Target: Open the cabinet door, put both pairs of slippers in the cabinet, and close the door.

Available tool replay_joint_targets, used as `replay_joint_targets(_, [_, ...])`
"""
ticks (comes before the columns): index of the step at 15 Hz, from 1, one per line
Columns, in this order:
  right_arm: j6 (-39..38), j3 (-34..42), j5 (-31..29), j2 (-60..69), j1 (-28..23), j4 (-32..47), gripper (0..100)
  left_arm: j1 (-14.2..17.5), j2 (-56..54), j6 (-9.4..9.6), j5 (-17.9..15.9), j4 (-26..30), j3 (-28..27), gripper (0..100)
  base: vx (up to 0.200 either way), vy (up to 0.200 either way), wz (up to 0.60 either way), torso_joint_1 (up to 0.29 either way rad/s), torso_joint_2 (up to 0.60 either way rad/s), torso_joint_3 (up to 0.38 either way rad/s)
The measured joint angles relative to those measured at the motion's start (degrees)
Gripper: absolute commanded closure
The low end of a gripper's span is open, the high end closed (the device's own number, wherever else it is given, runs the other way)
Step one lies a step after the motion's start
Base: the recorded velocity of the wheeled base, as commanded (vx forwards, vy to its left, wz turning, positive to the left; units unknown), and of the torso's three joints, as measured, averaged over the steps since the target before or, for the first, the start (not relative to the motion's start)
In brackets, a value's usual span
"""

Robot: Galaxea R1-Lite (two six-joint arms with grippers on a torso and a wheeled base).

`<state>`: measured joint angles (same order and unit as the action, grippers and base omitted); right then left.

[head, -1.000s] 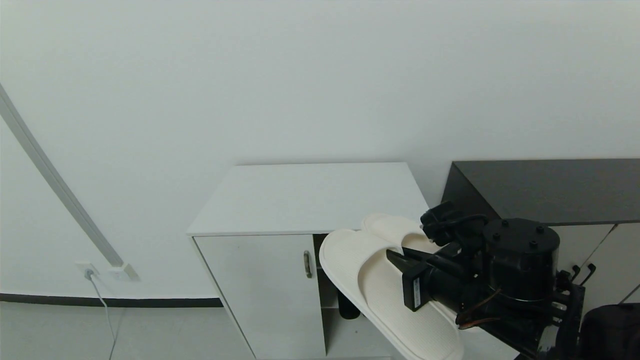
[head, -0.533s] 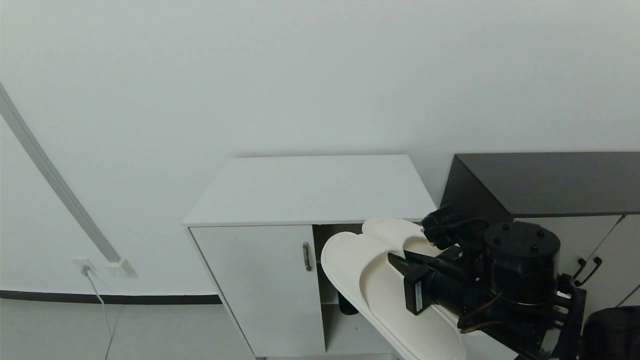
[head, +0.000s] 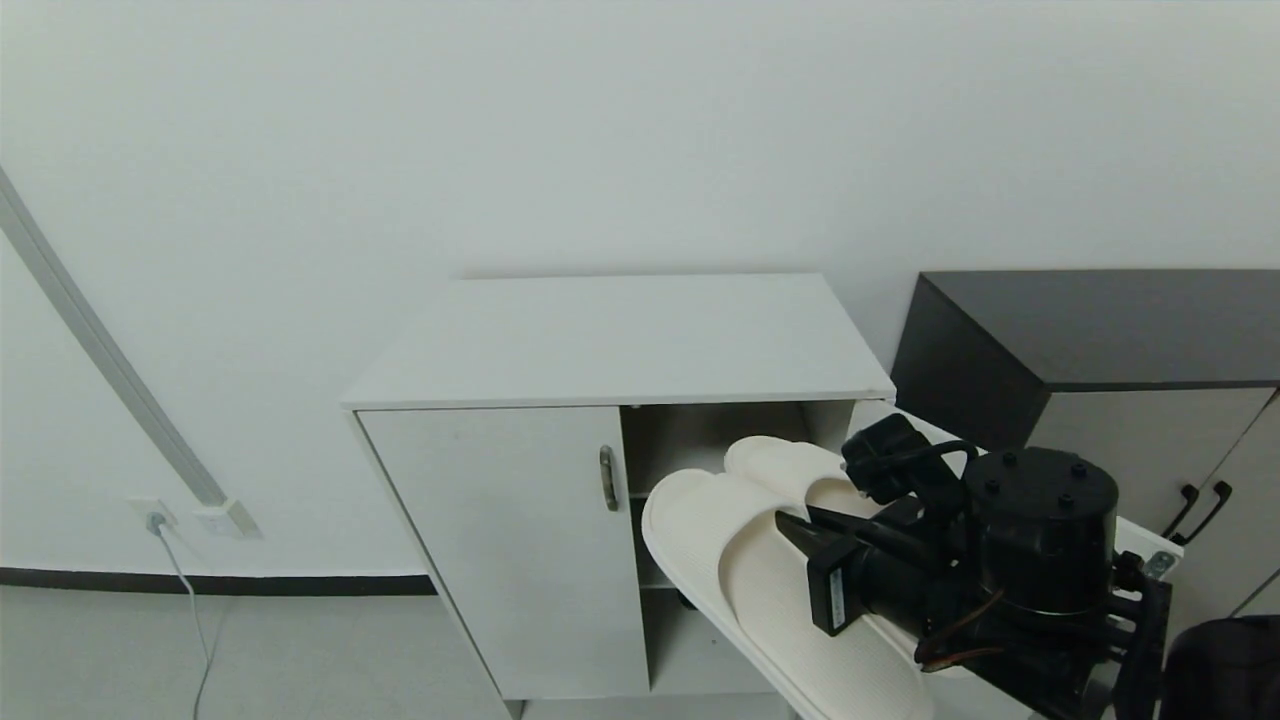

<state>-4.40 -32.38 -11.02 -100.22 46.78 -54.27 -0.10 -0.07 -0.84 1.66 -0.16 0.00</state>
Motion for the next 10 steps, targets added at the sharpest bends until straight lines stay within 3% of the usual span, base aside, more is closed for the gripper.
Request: replay_joint_targets(10, [0.1,0.6,0.0,-0.3,0.5,-0.5,100,0.0,0.0,-0.09,0.0,0.0,0.0,100,0.000,0.000,0.00,-0.192,0.52,0.320])
